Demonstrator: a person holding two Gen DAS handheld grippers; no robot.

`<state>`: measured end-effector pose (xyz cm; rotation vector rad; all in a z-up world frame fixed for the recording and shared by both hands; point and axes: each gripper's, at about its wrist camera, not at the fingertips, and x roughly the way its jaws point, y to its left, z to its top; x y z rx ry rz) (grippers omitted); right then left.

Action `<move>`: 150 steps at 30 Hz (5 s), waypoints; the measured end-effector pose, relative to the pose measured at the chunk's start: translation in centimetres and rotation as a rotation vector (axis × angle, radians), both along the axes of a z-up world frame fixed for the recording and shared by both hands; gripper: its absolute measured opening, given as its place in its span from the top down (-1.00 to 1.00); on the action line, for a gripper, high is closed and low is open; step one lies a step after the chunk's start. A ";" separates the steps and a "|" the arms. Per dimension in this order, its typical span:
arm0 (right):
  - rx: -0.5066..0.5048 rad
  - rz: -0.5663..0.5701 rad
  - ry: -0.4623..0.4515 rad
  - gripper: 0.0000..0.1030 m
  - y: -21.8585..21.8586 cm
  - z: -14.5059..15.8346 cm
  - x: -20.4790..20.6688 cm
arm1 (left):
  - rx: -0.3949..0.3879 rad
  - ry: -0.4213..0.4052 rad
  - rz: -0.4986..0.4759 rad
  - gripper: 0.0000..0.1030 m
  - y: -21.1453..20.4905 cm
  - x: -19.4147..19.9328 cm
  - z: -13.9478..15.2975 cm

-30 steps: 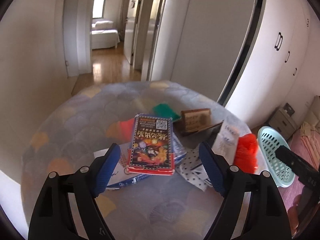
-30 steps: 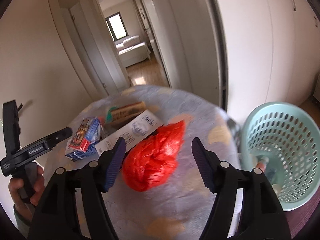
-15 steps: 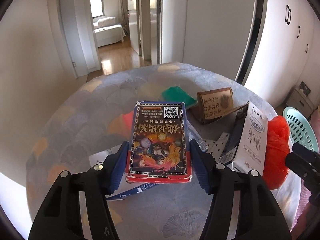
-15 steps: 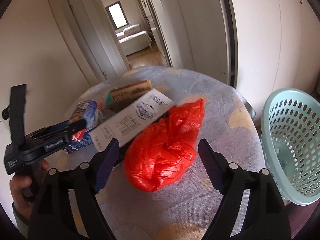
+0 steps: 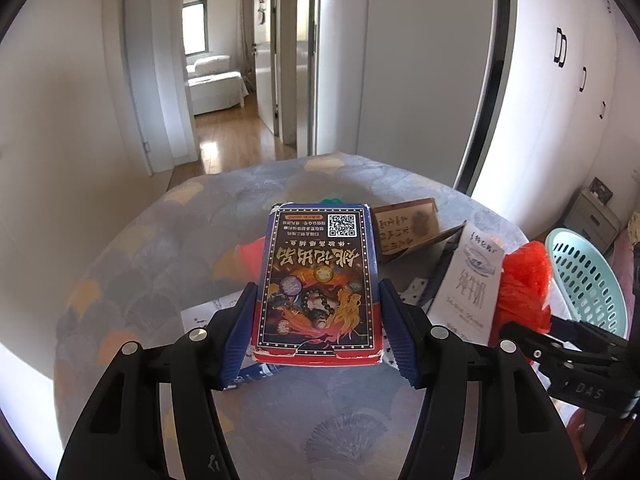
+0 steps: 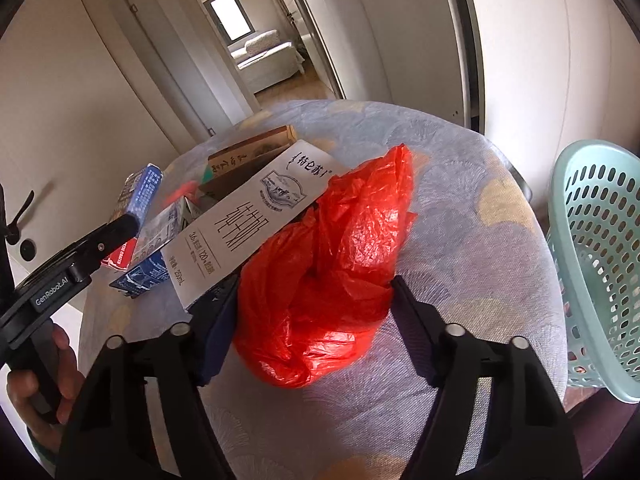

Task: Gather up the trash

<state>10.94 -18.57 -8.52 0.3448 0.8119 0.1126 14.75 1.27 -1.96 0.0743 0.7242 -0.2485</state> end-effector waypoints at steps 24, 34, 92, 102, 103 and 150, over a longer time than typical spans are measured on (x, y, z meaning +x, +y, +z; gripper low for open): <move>-0.021 -0.037 -0.071 0.27 -3.0 3.8 -5.5 | -0.023 -0.103 -0.076 -0.12 -4.4 -4.9 4.6; -0.080 -0.142 -0.163 0.27 -6.8 7.2 -9.2 | -0.031 -0.116 -0.152 -0.12 -8.5 -6.7 5.1; -0.250 -0.552 -0.114 -0.42 -17.4 5.3 -13.1 | -0.123 -0.122 -0.332 -0.71 -17.5 -8.6 2.6; -0.308 -0.394 -0.258 -0.54 -9.1 7.9 -13.2 | -0.104 -0.127 -0.181 -0.71 -11.7 -9.1 3.0; -0.311 -0.382 -0.265 -0.55 -8.4 8.0 -13.1 | -0.102 -0.125 -0.164 -0.71 -10.9 -9.1 3.0; -0.372 -0.380 -0.298 -0.64 -3.9 5.8 -13.2 | 0.004 -0.140 -0.002 -0.75 -6.4 -9.9 0.1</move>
